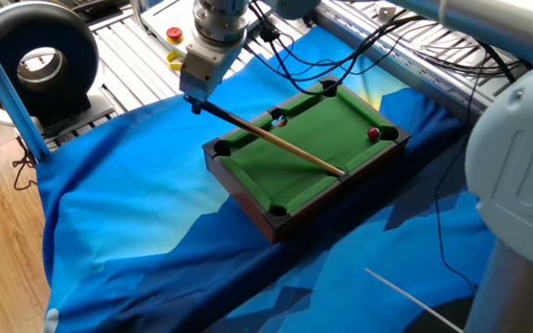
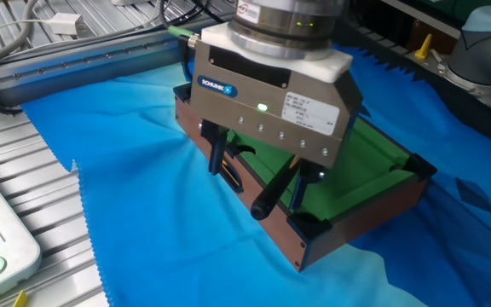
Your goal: Hit the pool ball
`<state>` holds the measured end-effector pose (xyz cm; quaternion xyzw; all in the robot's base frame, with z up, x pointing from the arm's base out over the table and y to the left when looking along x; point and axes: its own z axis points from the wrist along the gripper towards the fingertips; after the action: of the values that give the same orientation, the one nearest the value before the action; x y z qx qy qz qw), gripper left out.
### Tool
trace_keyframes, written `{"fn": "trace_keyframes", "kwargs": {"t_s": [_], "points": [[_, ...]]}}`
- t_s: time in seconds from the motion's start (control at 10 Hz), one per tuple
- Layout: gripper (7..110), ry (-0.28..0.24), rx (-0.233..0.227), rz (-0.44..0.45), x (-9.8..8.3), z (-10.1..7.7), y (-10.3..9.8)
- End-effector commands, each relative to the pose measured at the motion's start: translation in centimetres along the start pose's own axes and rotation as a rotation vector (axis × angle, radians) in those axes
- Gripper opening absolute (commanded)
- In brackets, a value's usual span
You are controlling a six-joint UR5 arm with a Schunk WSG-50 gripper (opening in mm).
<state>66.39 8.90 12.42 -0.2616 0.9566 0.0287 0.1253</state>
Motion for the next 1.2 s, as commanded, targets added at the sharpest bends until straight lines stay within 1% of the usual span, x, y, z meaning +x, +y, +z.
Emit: {"fn": "trace_keyframes", "kwargs": {"t_s": [0.0,0.3,0.4,0.7,0.9,1.0,1.1], "points": [[110,-0.046,-0.001,-0.072,-0.1,-0.1,0.6],[110,-0.047,0.019,-0.073,1.6,1.4,0.1],[110,-0.041,0.024,-0.080,2.2,1.6,-0.1],[110,-0.025,0.019,-0.079,3.7,1.3,0.0],[110,-0.031,0.016,-0.069,3.8,1.4,0.5],[88,-0.038,0.014,-0.063,3.8,1.6,0.7],[88,-0.043,0.012,-0.059,3.8,1.9,0.8]]}}
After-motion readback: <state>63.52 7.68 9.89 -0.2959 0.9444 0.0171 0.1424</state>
